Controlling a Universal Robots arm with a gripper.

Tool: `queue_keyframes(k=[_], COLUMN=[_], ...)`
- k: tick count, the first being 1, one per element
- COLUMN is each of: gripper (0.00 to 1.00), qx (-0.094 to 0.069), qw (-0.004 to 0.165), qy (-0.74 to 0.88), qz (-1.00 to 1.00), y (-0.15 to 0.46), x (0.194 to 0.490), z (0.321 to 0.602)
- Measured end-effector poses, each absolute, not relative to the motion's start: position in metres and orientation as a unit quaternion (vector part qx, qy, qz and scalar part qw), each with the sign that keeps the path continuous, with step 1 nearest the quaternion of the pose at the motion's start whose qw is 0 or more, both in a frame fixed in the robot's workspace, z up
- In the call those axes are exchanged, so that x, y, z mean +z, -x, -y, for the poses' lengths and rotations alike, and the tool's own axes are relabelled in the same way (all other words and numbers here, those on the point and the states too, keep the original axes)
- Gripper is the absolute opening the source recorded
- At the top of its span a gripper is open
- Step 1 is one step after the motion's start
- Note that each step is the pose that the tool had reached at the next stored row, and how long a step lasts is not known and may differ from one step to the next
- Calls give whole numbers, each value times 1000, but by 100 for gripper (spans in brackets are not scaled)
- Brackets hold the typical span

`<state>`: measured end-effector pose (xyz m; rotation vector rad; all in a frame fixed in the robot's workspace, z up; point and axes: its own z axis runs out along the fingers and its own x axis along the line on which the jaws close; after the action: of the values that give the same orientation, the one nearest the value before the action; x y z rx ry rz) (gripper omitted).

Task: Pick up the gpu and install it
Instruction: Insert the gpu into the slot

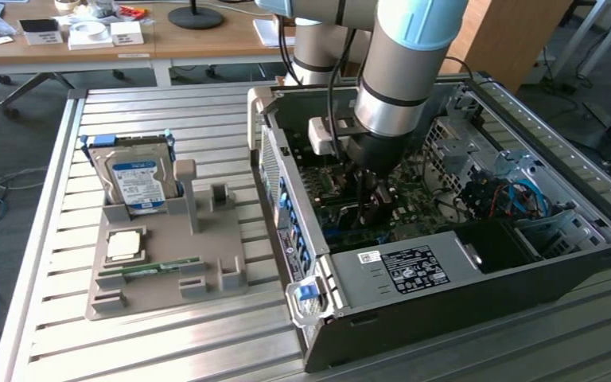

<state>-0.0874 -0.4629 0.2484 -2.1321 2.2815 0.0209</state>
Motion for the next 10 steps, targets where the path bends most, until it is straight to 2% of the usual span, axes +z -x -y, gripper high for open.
queue_keyframes(k=[10], gripper=[69], qx=[7], qw=[9], qy=[683], qz=[-731], y=[87], x=[254], z=[463])
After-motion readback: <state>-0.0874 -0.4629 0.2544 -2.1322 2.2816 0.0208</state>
